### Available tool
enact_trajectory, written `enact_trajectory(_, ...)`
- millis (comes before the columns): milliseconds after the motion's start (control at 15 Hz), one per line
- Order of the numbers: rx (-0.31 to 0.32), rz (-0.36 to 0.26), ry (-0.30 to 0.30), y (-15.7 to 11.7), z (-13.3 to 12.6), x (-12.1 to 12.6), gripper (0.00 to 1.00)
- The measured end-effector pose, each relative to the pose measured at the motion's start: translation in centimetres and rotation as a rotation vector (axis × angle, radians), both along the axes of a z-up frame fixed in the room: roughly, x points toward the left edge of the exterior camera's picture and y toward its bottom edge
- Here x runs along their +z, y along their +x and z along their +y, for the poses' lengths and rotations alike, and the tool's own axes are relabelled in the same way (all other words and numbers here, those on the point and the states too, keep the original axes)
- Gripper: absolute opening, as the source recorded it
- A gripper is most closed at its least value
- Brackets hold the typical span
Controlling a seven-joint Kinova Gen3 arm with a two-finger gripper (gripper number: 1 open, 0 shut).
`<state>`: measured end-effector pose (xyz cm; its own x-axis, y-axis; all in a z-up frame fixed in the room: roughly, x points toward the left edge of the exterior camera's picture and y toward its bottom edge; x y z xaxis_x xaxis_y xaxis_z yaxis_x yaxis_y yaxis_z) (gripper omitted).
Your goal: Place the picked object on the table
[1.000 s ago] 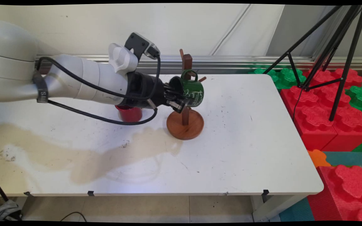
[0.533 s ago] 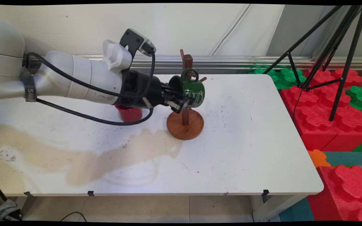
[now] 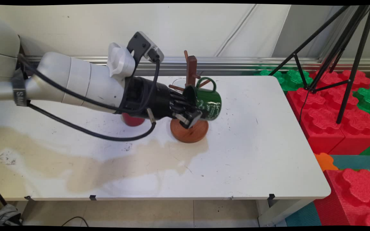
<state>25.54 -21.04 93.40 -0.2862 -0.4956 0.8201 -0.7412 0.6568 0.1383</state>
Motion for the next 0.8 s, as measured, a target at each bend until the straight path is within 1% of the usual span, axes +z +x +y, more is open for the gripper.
enact_trajectory(133, -0.054, -0.015, 0.001, -0.5, 0.7, 0.2, 0.0)
enact_trajectory(200, -0.082, -0.032, 0.002, -0.6, 1.0, 0.4, 0.0)
enact_trajectory(400, -0.131, -0.116, 0.007, -0.2, 2.1, 1.0, 0.0)
enact_trajectory(533, -0.142, -0.168, 0.009, 0.3, 2.6, 1.5, 0.0)
enact_trajectory(800, -0.151, -0.32, 0.018, 2.8, 3.8, 3.0, 0.0)
